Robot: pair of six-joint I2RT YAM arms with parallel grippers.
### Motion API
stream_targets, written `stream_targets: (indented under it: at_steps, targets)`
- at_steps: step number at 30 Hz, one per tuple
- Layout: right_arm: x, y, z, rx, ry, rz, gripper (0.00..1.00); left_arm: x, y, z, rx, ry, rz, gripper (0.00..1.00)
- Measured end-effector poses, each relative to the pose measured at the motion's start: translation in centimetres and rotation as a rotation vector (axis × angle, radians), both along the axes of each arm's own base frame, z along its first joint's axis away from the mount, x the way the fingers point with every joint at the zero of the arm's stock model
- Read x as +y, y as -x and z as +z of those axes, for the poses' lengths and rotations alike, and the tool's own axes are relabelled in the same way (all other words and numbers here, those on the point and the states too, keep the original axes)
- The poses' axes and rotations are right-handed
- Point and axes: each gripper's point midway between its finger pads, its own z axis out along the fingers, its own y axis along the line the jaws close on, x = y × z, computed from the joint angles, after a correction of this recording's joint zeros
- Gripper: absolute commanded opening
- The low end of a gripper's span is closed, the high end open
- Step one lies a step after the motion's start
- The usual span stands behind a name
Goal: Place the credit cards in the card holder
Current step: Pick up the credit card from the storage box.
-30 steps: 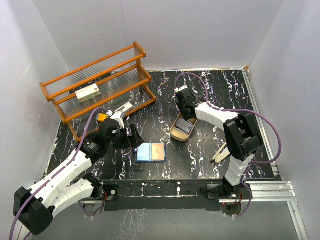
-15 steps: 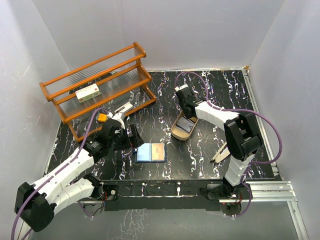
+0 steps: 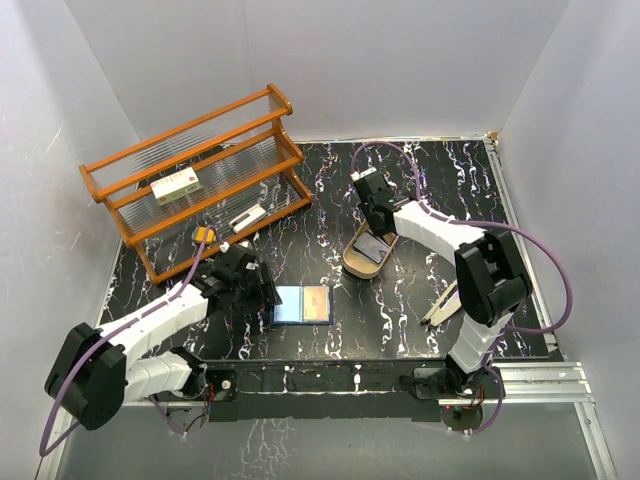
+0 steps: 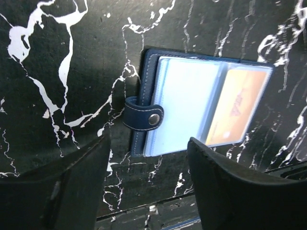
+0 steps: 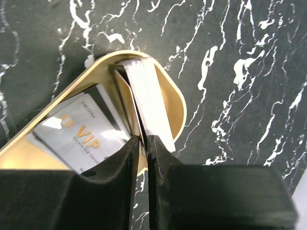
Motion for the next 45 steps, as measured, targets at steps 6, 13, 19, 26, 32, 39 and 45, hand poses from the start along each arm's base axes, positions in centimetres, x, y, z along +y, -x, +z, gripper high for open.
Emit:
stream_targets:
  at_steps: [6, 13, 19, 26, 32, 39, 45]
  targets:
    - [1.4, 1.4, 1.6, 0.025, -0.110, 0.030, 0.01, 0.1, 1.0, -2.3, 0.081, -0.021, 0.001, 0.60]
    - [1.8, 1.9, 3.2, 0.009, -0.159, 0.038, 0.00, -1.6, 0.4, -2.2, 0.081, 0.051, -0.016, 0.58]
    - [1.7, 2.8, 3.6, 0.017, -0.182, 0.029, 0.00, -2.1, 0.4, -2.1, 0.087, 0.074, -0.021, 0.51]
    - [3.6, 4.3, 6.0, 0.016, -0.348, 0.008, 0.00, -3.0, 1.0, -2.4, 0.118, 0.134, -0.029, 0.39]
    - [6.2, 6.9, 8.4, 0.021, -0.548, 0.015, 0.00, -3.2, 1.5, -2.4, 0.138, 0.163, -0.019, 0.33]
    - [10.2, 10.5, 8.0, 0.092, -0.774, 0.026, 0.00, -2.6, 1.9, -2.4, 0.145, 0.138, -0.011, 0.23]
    - [13.8, 13.8, 6.4, 0.175, -0.891, 0.034, 0.00, -2.2, 2.2, -2.6, 0.151, 0.119, -0.011, 0.17]
